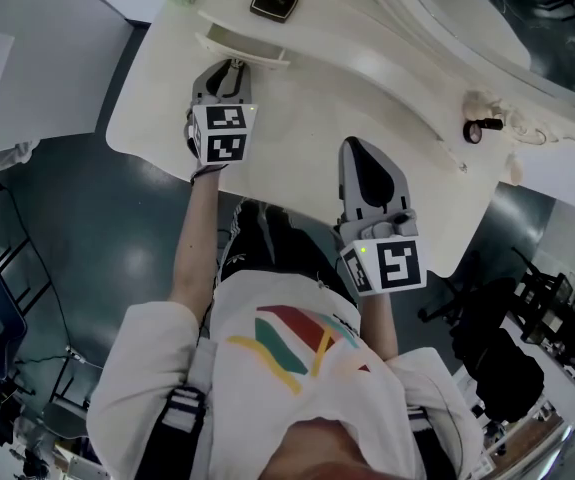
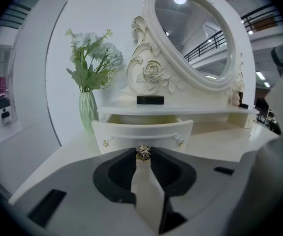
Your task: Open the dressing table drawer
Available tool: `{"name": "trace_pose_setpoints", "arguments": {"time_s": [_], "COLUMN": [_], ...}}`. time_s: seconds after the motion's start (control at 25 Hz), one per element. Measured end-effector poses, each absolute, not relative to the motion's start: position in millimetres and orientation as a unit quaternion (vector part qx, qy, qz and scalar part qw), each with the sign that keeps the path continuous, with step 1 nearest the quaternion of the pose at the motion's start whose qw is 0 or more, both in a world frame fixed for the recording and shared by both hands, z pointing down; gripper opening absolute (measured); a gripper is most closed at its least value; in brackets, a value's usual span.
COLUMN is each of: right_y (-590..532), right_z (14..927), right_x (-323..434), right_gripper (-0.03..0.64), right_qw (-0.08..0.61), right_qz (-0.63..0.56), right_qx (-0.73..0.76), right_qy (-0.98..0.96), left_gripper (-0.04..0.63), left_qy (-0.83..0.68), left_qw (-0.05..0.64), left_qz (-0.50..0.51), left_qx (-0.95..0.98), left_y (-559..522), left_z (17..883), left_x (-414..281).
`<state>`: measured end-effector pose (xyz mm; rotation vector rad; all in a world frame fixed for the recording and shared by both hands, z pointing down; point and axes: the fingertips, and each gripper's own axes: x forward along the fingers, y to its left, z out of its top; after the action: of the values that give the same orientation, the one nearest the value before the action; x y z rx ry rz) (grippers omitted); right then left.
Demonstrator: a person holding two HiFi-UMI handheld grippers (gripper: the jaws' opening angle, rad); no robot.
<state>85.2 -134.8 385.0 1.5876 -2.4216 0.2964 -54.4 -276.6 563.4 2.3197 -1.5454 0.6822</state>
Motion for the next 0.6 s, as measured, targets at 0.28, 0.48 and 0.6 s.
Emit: {"name": "trace_pose_setpoints", "arguments": {"time_s": [0.28, 0.48, 0.6], "right_y": [-131, -131, -131], "right_z": [382, 381, 380], "right_x": [81, 77, 75], "right_gripper": [0.000, 0.000, 0.000], "right_qw": [0.117, 0.116, 0.116], "right_qz": [0.097, 0.095, 0.093], "right_qx": [0.540, 0.537, 0.536], "right_qy": [-0.828, -0.830, -0.831], "left_gripper": [0.087, 0.087, 0.087], "left_qy": [-0.532, -0.533, -0.532], "left_qw": [0.135, 0.139, 0.140], "left_qz": [0.236, 0.236, 0.236], "left_qx": [0.802, 0.801, 0.801], "left_y": [-272, -267, -265], "left_z": [562, 563, 564], "left_x": [-57, -59, -59]}}
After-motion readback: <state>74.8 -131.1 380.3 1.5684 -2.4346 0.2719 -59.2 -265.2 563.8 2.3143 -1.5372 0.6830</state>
